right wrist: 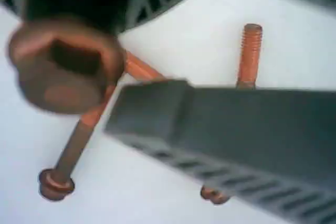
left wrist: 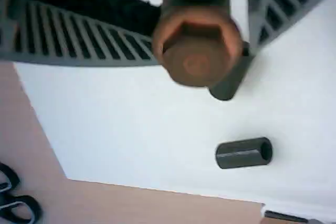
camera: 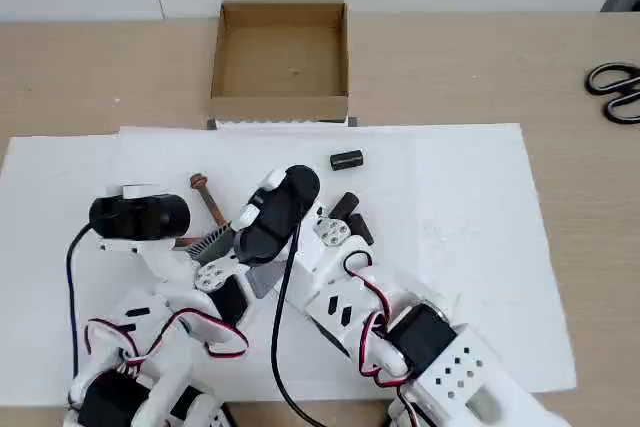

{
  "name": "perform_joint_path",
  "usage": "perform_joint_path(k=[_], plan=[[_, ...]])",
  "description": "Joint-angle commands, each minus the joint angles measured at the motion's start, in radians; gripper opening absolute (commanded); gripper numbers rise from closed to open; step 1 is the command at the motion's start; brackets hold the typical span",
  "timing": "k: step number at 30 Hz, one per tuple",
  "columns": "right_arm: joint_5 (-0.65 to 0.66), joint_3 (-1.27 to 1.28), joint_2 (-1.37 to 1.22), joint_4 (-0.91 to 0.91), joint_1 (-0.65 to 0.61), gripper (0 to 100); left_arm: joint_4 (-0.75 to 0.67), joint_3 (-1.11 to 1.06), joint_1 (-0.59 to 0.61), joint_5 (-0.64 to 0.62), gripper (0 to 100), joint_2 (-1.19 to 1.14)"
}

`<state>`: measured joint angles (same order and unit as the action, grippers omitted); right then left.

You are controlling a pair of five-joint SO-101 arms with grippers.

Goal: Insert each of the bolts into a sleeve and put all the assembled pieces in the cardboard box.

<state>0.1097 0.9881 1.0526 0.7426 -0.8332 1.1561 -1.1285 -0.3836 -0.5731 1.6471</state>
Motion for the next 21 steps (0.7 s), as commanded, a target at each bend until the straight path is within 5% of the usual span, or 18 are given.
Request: perform_joint_path(k=[1,8,15,21], plan=[[0.006,-0.018,0.012,-0.042,0.027,0.2,0.009,0.062,0.043,0.048,24,0.003],[0.000,0.009,0.005,-0.041,0.105,0.2,0.002,0.111,0.121,0.077,0,0.006],[-0.002,0.018,0.005,-0.004,0.189,0.2,0.002,0.035,0.133,0.106,1,0.008],[-0.120,-0.035,-0.018,-0.008,0.332,0.2,-0.103,-0.223,0.319,0.258,1,0.008]])
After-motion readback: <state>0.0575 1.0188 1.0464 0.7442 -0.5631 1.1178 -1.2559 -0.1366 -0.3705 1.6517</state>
